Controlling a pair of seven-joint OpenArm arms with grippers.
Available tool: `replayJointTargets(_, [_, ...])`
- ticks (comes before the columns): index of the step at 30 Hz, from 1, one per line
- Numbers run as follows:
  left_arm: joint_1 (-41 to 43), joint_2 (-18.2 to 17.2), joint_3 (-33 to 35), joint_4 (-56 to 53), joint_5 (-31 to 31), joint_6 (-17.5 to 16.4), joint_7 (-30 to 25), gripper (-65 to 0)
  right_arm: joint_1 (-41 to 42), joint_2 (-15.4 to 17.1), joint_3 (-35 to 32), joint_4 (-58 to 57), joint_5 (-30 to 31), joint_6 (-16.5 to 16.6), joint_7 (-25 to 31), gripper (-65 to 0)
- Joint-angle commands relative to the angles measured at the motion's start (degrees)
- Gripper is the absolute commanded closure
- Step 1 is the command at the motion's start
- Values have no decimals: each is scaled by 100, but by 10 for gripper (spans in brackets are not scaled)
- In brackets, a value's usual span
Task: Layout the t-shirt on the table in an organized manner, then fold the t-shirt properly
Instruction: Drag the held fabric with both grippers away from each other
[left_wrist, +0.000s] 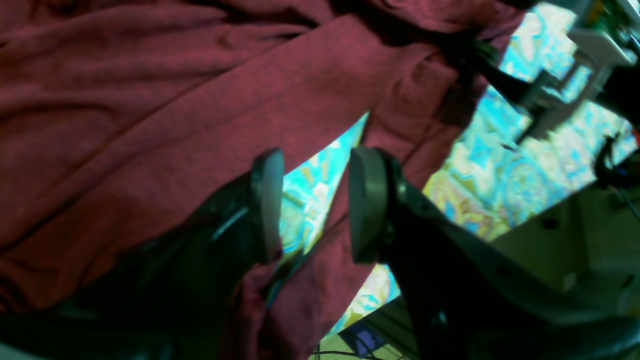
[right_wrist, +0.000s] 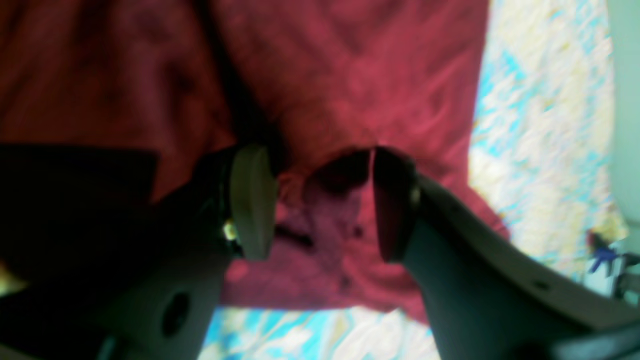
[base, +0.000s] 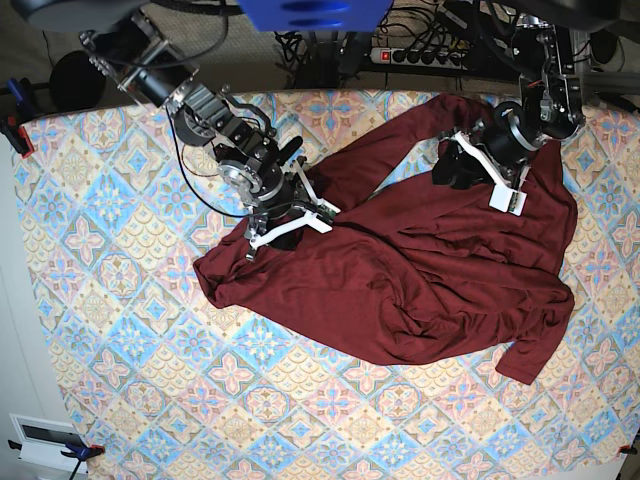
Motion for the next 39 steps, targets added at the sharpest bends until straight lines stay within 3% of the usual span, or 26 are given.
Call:
replayJointTargets(1, [-27,-66,-30,87,-82,-16,-115,-220,163,-14,-56,52,-60,-59,100,-290])
replayJointTargets(3, [-27,-66,-30,79,-82,-16,-115,-220,216,-14,-126,35,-60,-59,100,-287])
replayJointTargets(6, [-36,-66,-30,79,-64,-16,-115,-220,268,-14,-126,17,-60,-59,118,-223])
replayJointTargets(10, [-36,-66,-30,70,-64,-16,-124,-220,348,-49,-82,17,-60,-59,346,-13])
replayJointTargets(11, [-36,-66,-30,70,-64,-16,-124,-220,348,-58,-64,17,-51,-59,416,0])
replayJointTargets(21, [-18,-66,-39,61,-64,-16,-124,-220,901,-58,147,-18,-16,-59,531,0])
replayJointTargets(25, [8,-66,-83,61,-64,-16,-124,-220,1403,-58,560,-379,696,-59,531,0])
replayJointTargets(30, [17,-66,-320,61,-99,-16,-115,-220,2238,-58,1078,-1223,1575,-59,539,0])
replayJointTargets(35, [17,-66,-329,61,-99,-16,-115,-220,3003,-84,1509,-2453,1619,-59,539,0])
replayJointTargets(39, [26,-66,-426,61,-108,-16,-115,-220,3468,-295,2001,-3464,1619,-59,830,0])
